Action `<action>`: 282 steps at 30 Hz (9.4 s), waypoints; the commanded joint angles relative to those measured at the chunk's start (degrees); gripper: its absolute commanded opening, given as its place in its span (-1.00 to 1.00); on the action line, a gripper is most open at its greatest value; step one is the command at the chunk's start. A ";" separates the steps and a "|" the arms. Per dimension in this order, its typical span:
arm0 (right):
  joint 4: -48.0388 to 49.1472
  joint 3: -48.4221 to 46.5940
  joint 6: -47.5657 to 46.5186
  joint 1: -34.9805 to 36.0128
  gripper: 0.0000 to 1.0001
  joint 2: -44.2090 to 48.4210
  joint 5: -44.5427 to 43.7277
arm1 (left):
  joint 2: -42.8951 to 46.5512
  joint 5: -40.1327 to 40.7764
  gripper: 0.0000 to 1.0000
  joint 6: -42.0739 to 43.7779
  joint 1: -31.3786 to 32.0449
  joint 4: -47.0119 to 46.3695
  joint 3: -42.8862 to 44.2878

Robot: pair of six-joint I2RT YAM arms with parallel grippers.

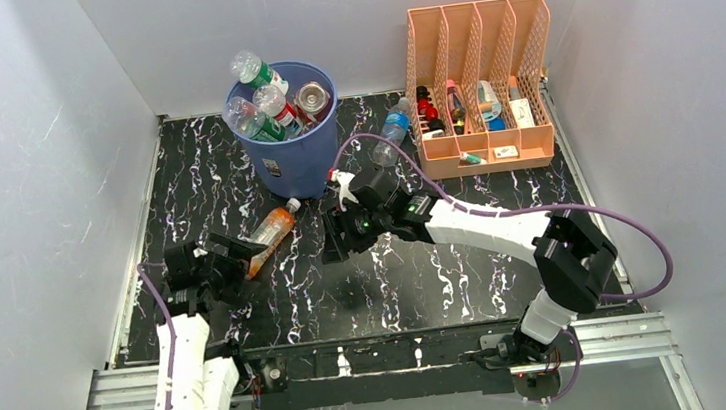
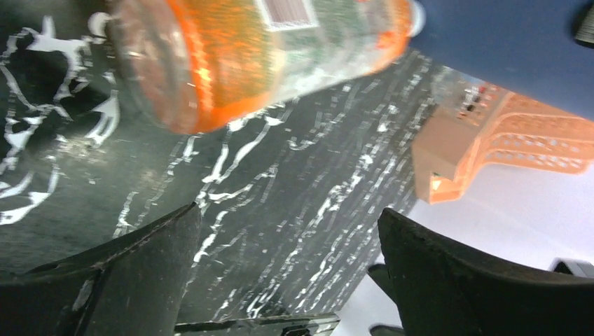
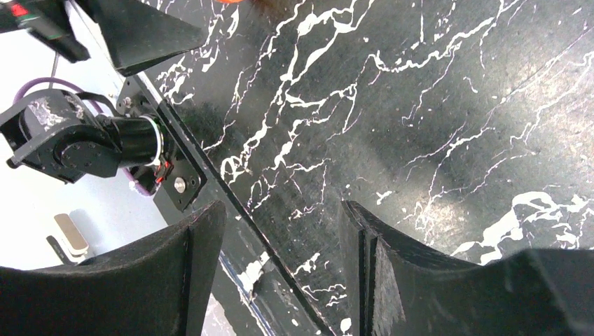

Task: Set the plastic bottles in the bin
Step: Pick up the plastic bottle at the center of the board, then place the plastic bottle in the trash bin, then pick up the plastic bottle at the center of the board.

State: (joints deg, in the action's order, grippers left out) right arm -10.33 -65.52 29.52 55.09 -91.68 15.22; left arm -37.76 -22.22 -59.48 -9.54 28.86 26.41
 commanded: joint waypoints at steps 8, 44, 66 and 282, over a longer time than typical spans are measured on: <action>1.32 1.71 -1.63 -1.94 0.40 3.53 2.52 | -9.82 5.61 0.96 -2.05 0.27 -5.19 0.64; 2.16 7.25 -4.02 -7.70 0.41 5.16 7.24 | -42.80 15.08 0.96 -5.64 0.29 -20.44 12.91; 3.75 11.93 -5.72 -14.23 0.40 6.36 12.52 | -64.89 17.37 0.96 -1.71 -0.63 -14.70 31.85; -12.27 3.34 -5.77 -26.18 0.05 8.59 26.23 | -12.74 -13.79 0.96 34.16 23.21 -10.02 29.84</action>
State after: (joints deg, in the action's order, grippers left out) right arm -25.56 -69.82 23.00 28.64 -88.25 27.05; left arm -52.75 -31.92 -23.66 13.37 18.52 58.54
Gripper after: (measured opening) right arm 0.546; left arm 0.981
